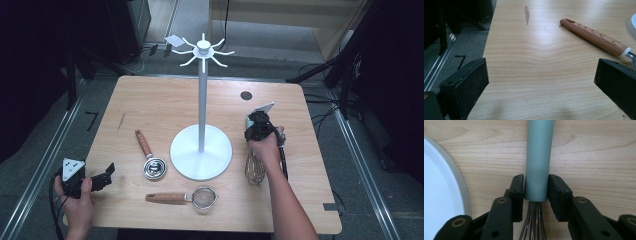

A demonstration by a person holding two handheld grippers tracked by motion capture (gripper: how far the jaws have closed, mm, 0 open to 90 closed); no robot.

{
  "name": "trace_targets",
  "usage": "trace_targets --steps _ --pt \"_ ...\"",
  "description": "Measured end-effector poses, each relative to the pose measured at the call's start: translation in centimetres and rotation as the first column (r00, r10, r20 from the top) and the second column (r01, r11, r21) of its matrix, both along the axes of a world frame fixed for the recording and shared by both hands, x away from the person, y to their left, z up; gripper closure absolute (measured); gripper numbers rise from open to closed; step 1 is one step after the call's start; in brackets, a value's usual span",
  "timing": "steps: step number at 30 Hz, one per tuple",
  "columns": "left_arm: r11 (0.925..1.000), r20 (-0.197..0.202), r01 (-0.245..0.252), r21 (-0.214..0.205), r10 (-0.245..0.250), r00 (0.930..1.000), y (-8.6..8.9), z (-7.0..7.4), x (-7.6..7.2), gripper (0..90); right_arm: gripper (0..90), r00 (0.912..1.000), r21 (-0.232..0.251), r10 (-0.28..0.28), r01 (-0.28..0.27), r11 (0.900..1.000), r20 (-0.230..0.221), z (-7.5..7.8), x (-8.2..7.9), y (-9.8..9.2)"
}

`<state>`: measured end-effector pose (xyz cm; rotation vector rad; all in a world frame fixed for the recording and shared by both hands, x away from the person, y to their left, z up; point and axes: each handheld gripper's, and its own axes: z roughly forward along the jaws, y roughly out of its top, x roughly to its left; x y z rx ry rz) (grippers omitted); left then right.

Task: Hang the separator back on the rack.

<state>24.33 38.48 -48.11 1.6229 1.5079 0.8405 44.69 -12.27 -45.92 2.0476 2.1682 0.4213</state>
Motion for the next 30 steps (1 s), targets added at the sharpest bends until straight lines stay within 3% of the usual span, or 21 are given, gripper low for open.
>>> trace_targets --steps 3,10,13,30 --pt "1.0000 -0.001 0.000 0.001 0.000 1.0000 0.0 0.0 0.0 0.0 65.5 0.9999 -0.003 -0.004 0.004 1.0000 -0.015 -0.3 0.1 0.2" --pt "1.0000 0.001 -0.002 0.002 0.002 1.0000 0.0 0.0 0.0 0.0 68.3 0.9998 -0.067 0.017 -0.018 0.9976 -0.013 -0.5 0.0 0.8" --pt "1.0000 0.001 -0.001 0.002 0.001 1.0000 -0.1 0.0 0.0 0.0 68.5 0.9984 -0.079 0.022 -0.026 0.9966 -0.051 -0.4 0.2 1.0" --pt "1.0000 -0.001 0.001 0.007 -0.001 1.0000 -0.1 0.0 0.0 0.0 70.0 0.9959 -0.077 0.009 -0.016 0.9969 -0.089 -0.3 1.2 1.3"
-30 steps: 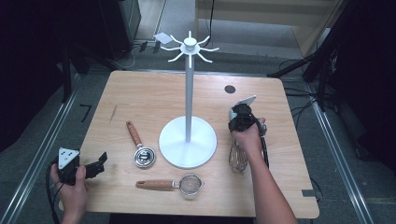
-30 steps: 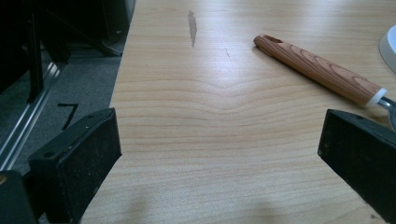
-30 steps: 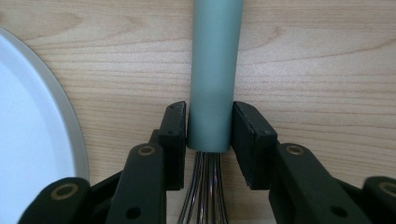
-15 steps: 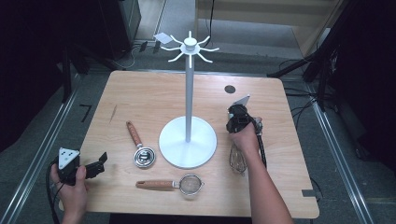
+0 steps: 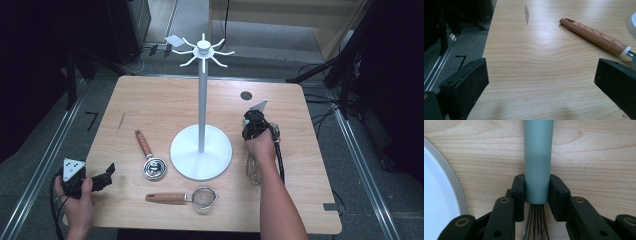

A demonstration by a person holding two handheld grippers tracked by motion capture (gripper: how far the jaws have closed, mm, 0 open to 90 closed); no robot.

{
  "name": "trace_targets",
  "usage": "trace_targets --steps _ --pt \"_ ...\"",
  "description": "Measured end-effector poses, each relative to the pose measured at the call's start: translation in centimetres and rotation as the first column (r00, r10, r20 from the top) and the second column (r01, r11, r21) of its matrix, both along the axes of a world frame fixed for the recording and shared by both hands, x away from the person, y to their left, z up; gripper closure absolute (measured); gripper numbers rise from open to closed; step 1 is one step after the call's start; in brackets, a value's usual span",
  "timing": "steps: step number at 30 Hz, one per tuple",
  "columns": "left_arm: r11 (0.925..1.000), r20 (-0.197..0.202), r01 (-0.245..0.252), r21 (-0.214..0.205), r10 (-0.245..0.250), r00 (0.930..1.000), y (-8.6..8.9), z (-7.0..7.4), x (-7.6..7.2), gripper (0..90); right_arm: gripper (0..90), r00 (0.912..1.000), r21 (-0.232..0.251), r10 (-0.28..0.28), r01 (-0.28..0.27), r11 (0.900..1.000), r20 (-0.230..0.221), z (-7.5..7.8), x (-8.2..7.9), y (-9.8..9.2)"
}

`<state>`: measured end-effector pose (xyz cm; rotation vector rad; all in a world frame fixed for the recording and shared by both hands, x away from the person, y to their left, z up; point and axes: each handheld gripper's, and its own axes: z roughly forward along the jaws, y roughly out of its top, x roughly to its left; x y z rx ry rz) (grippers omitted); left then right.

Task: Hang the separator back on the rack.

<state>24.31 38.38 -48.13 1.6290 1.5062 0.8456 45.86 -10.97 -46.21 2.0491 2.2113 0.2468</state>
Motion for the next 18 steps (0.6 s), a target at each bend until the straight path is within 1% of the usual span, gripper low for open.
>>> trace_targets --steps 5,8,10,11,14,16,17,18 --pt "1.0000 0.001 -0.001 -0.005 0.001 1.0000 0.0 0.0 0.0 0.0 70.6 0.9997 -0.009 -0.021 0.021 0.9997 -0.016 0.1 0.2 0.2" --pt "1.0000 0.002 0.001 -0.009 -0.001 1.0000 0.1 0.0 0.0 0.0 70.7 0.9995 -0.006 -0.029 0.029 0.9996 -0.015 0.1 0.3 0.1" --pt "0.9999 0.004 0.000 -0.010 0.000 1.0000 0.1 0.0 0.0 0.0 70.7 0.9993 0.007 -0.033 0.033 0.9994 -0.017 0.1 0.3 0.0" --pt "0.9999 0.004 0.001 -0.012 -0.001 1.0000 0.1 0.0 0.0 0.0 70.7 0.9997 0.018 -0.023 0.024 0.9996 -0.012 0.1 0.2 -0.3" --pt "0.9999 0.002 0.000 -0.011 0.000 1.0000 0.1 0.0 0.0 0.0 70.8 0.9999 0.031 -0.012 0.013 0.9994 -0.004 0.1 0.0 -0.4" --pt "1.0000 0.002 0.001 -0.009 0.000 1.0000 0.1 0.0 0.0 0.0 70.8 0.9999 0.047 0.010 -0.011 0.9989 0.014 0.1 -0.2 -0.7" --pt "0.9999 0.003 0.000 -0.010 0.000 1.0000 0.1 0.0 0.0 0.0 70.8 0.9997 0.052 0.011 -0.013 0.9986 0.022 0.1 -0.3 -0.7" --pt "1.0000 0.004 0.000 -0.010 0.000 1.0000 0.1 0.0 0.0 0.0 70.8 0.9989 0.049 0.023 -0.025 0.9985 0.042 0.3 -0.5 -0.9"
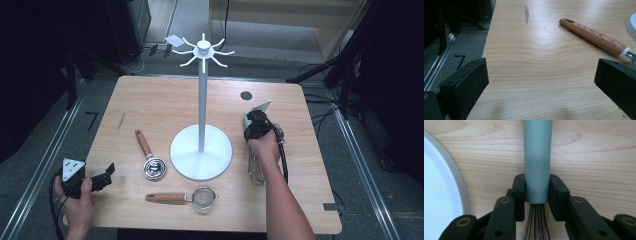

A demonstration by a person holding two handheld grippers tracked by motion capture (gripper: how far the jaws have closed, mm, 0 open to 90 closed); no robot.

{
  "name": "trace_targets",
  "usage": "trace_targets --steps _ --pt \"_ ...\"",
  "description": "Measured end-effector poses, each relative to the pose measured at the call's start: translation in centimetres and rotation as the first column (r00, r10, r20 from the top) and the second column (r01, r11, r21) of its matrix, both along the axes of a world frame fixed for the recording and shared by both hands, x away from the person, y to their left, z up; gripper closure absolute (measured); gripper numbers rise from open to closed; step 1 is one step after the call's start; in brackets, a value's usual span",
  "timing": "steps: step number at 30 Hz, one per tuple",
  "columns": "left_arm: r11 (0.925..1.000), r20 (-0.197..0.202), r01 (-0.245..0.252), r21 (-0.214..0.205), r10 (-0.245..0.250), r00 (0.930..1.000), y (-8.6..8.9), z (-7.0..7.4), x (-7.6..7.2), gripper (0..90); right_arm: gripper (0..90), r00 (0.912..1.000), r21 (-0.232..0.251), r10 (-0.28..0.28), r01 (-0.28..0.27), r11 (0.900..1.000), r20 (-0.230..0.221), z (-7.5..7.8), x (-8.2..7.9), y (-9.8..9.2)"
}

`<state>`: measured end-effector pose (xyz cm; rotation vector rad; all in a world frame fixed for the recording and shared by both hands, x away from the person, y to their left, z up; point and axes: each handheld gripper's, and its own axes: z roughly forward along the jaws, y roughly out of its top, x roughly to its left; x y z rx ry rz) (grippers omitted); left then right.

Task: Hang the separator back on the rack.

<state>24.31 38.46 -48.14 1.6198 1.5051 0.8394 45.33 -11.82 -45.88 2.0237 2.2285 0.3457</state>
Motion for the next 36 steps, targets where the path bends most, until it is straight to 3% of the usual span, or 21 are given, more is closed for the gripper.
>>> trace_targets --steps 5,7,9,12,13,15,19,20,21,22,26,27,28,29,30,31,32,33,34,35,36 --pt "1.0000 -0.002 0.001 0.001 -0.001 1.0000 0.0 0.0 0.0 0.0 70.8 0.9954 0.053 0.014 -0.019 0.9984 0.095 1.3 -1.0 -0.7" --pt "1.0000 -0.001 0.001 0.000 -0.001 1.0000 0.0 0.0 0.0 0.0 70.8 0.9880 0.093 0.024 -0.039 0.9949 0.152 2.0 -1.9 -1.4" --pt "1.0000 -0.001 0.001 0.001 -0.001 1.0000 0.0 0.0 0.0 0.0 70.8 0.9863 0.108 0.025 -0.043 0.9933 0.163 2.2 -2.1 -1.5" --pt "1.0000 0.000 0.001 0.002 -0.001 1.0000 0.0 0.0 0.0 0.0 70.7 0.9738 0.161 0.025 -0.063 0.9850 0.226 2.7 -3.1 -2.4" --pt "1.0000 -0.001 0.000 0.002 0.000 1.0000 0.0 0.0 0.0 0.0 70.7 0.9644 0.179 0.021 -0.071 0.9814 0.264 3.0 -3.7 -2.8" --pt "1.0000 -0.002 -0.001 0.003 0.001 1.0000 0.0 0.0 0.0 0.0 70.7 0.9604 0.191 0.020 -0.076 0.9786 0.278 3.1 -4.0 -2.9" --pt "1.0000 -0.004 -0.002 0.003 0.002 1.0000 0.0 0.0 0.0 0.0 70.7 0.9354 0.223 0.011 -0.096 0.9700 0.354 4.0 -5.2 -3.3" --pt "1.0000 -0.004 -0.002 0.004 0.002 1.0000 0.0 0.0 0.0 0.0 70.7 0.9252 0.227 0.005 -0.099 0.9688 0.380 4.3 -5.6 -3.4" --pt "1.0000 -0.004 -0.002 0.004 0.002 1.0000 0.0 0.0 0.0 0.0 70.7 0.9035 0.238 0.015 -0.130 0.9625 0.428 4.7 -6.3 -3.4" --pt "1.0000 -0.003 -0.001 0.004 0.001 1.0000 0.0 0.0 0.0 0.0 70.7 0.9035 0.238 0.015 -0.130 0.9625 0.428 4.7 -6.3 -3.4" --pt "1.0000 0.000 -0.001 0.004 0.001 1.0000 -0.1 0.0 0.0 0.0 70.7 0.8626 0.259 0.018 -0.171 0.9506 0.506 5.3 -7.5 -3.4" --pt "1.0000 0.001 -0.001 0.004 0.001 1.0000 -0.1 0.0 0.0 0.0 70.7 0.8418 0.270 0.017 -0.192 0.9434 0.540 5.6 -8.1 -3.4" --pt "1.0000 0.002 -0.001 0.003 0.001 1.0000 -0.1 0.0 0.0 0.0 70.7 0.8418 0.270 0.017 -0.192 0.9434 0.540 5.6 -8.1 -3.4" --pt "1.0000 0.002 -0.001 0.003 0.001 1.0000 -0.1 0.0 0.0 0.0 70.7 0.8343 0.272 0.015 -0.196 0.9420 0.551 5.7 -8.3 -3.4" --pt "1.0000 0.002 0.000 0.003 0.000 1.0000 -0.1 0.0 0.0 0.0 70.7 0.8180 0.267 0.020 -0.211 0.9403 0.575 5.9 -8.7 -3.3" --pt "1.0000 0.000 -0.001 0.003 0.001 1.0000 -0.1 0.0 0.0 0.0 70.8 0.7933 0.272 0.024 -0.237 0.9328 0.608 6.3 -9.3 -3.1" --pt "1.0000 0.000 -0.001 0.003 0.001 1.0000 -0.1 0.0 0.0 0.0 70.8 0.7933 0.272 0.024 -0.237 0.9328 0.608 6.3 -9.3 -3.1" --pt "1.0000 0.002 -0.001 0.003 0.001 1.0000 -0.1 0.0 0.0 0.0 70.7 0.7841 0.271 0.027 -0.246 0.9308 0.620 6.5 -9.5 -3.0" --pt "1.0000 0.001 0.000 0.004 0.000 1.0000 -0.1 0.0 0.0 0.0 70.7 0.7686 0.274 0.026 -0.259 0.9260 0.639 6.8 -9.8 -2.8" --pt "1.0000 0.001 0.000 0.004 0.000 1.0000 -0.1 0.0 0.0 0.0 70.7 0.7447 0.280 0.026 -0.283 0.9174 0.667 7.2 -10.3 -2.6" --pt "1.0000 0.002 0.001 0.003 -0.001 1.0000 -0.1 0.0 0.0 0.0 70.7 0.7447 0.280 0.026 -0.283 0.9174 0.667 7.2 -10.3 -2.6"
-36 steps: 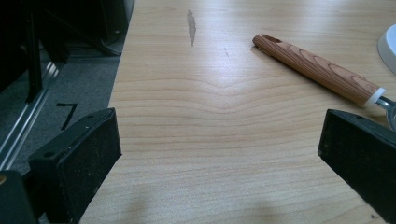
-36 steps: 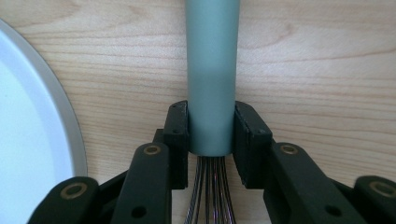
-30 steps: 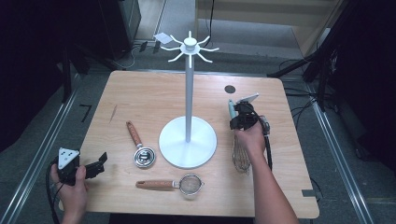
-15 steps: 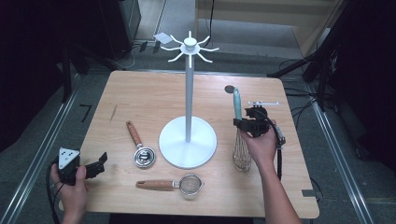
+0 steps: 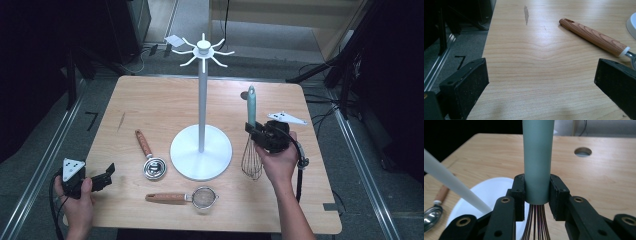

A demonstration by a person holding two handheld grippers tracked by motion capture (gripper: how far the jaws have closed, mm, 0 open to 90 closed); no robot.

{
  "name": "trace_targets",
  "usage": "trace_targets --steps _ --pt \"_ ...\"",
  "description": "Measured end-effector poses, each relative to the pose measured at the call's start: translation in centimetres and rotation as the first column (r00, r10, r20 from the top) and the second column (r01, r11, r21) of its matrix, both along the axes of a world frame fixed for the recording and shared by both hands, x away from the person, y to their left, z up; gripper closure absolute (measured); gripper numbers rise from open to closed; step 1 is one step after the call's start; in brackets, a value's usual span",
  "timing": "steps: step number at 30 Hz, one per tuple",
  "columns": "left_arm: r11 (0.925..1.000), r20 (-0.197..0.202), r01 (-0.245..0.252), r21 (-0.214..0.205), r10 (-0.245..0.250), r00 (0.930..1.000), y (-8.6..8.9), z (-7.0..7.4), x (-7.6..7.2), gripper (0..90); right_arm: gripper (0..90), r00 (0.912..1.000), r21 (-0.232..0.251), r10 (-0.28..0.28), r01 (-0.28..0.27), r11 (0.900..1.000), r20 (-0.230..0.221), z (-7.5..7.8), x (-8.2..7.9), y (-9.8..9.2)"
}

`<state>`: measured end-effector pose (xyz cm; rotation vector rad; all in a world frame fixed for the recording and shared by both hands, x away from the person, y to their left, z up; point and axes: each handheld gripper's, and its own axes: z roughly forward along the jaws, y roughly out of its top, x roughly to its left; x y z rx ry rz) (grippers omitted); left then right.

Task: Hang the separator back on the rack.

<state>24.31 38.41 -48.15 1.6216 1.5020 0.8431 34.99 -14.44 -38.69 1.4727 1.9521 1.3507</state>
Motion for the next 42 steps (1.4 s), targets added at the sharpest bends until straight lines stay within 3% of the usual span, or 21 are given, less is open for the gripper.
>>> trace_targets --steps 3,8,13,15,28,35,40,42 --pt "1.0000 -0.002 0.001 0.001 -0.001 1.0000 0.0 0.0 0.0 0.0 70.7 0.9974 0.033 0.036 -0.038 0.9987 0.062 0.8 -0.9 0.6" --pt "1.0000 -0.001 0.003 0.002 -0.003 1.0000 0.0 0.0 0.0 0.0 70.7 0.9911 0.057 0.064 -0.071 0.9958 0.116 1.8 -1.9 1.2" --pt "1.0000 0.002 0.002 -0.001 -0.002 1.0000 0.0 0.0 0.0 0.0 70.7 0.9764 0.081 0.098 -0.115 0.9900 0.192 3.2 -2.8 1.7" --pt "1.0000 0.000 0.003 0.000 -0.003 1.0000 0.0 0.0 0.0 0.0 70.7 0.9664 0.077 0.111 -0.132 0.9882 0.232 3.9 -3.4 2.1" --pt "1.0000 0.001 0.004 0.001 -0.004 1.0000 0.0 0.0 0.0 0.0 70.6 0.9455 0.087 0.145 -0.177 0.9804 0.292 5.3 -4.8 3.5" --pt "1.0000 -0.001 0.006 0.004 -0.006 1.0000 0.0 0.0 0.0 0.0 70.7 0.9393 0.083 0.141 -0.175 0.9812 0.313 5.9 -5.4 4.2" --pt "1.0000 -0.001 0.006 0.002 -0.006 1.0000 0.0 0.0 0.0 0.0 70.6 0.9250 0.078 0.165 -0.203 0.9760 0.342 6.3 -5.8 4.6" --pt "1.0000 -0.002 0.005 0.004 -0.005 1.0000 0.0 0.0 0.0 0.0 70.6 0.9238 0.082 0.169 -0.208 0.9746 0.344 6.5 -5.9 4.7"
